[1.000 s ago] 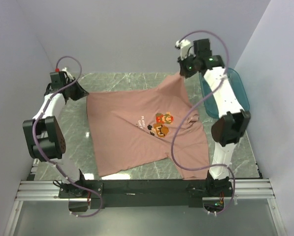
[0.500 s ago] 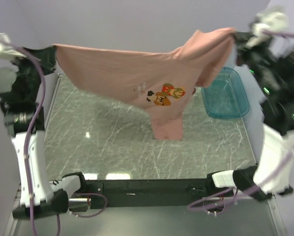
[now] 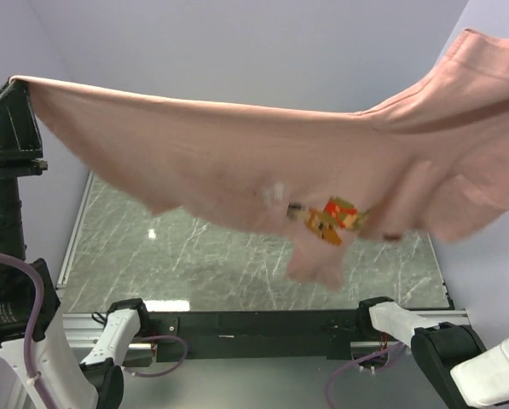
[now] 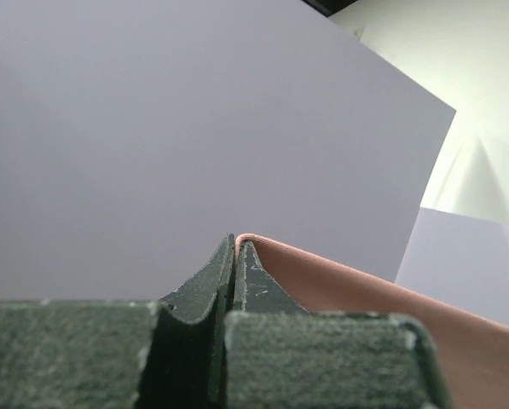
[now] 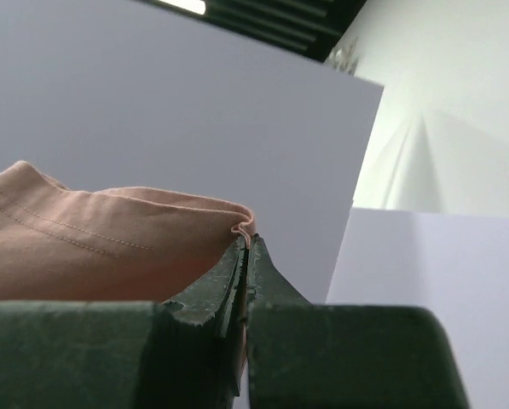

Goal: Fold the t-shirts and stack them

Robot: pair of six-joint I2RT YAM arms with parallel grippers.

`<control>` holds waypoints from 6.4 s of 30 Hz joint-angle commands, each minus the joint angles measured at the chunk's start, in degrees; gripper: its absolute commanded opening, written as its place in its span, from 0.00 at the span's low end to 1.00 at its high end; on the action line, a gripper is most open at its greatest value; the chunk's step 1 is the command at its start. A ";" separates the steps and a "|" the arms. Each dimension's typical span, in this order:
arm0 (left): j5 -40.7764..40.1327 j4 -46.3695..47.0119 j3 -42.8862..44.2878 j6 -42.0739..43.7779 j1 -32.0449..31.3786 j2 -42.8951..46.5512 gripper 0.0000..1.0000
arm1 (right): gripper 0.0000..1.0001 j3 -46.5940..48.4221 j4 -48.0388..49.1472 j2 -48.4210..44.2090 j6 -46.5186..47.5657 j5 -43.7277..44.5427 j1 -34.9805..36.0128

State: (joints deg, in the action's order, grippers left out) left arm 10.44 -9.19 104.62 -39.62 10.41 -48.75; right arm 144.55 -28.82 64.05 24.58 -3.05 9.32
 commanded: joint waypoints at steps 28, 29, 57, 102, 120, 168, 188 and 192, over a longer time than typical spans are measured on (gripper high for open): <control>-3.49 13.24 -26.32 6.13 -0.13 -62.77 0.00 | 0.00 -17.99 12.98 66.63 -2.61 -9.01 5.62; -3.67 12.19 -24.13 6.30 -0.13 -63.56 0.00 | 0.00 -17.64 13.35 67.34 -2.26 -7.60 6.49; -5.87 1.71 -2.49 11.40 0.57 -79.66 0.00 | 0.00 -38.63 16.16 46.70 -5.42 -15.32 6.50; -0.59 10.33 -29.55 18.08 3.56 -56.98 0.00 | 0.00 -67.64 20.56 25.25 -6.65 -16.64 6.06; -1.03 10.07 -34.57 18.61 3.56 -55.13 0.01 | 0.00 -75.73 20.56 20.41 -6.65 -17.52 6.06; -7.89 2.25 -47.22 11.67 6.02 -29.06 0.74 | 0.00 -81.44 12.56 21.64 1.87 -25.42 6.06; -2.60 -8.03 -58.92 17.64 -2.41 -7.06 0.73 | 0.00 -84.78 6.93 21.11 10.66 -25.25 11.15; -6.65 -9.79 -59.35 18.70 -6.90 -5.21 0.73 | 0.00 -85.14 6.93 20.59 11.11 -24.29 11.86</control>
State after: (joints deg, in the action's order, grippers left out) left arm 7.18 -17.63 45.56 -23.38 5.56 -55.94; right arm 60.03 -21.45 86.78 34.30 -28.27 20.71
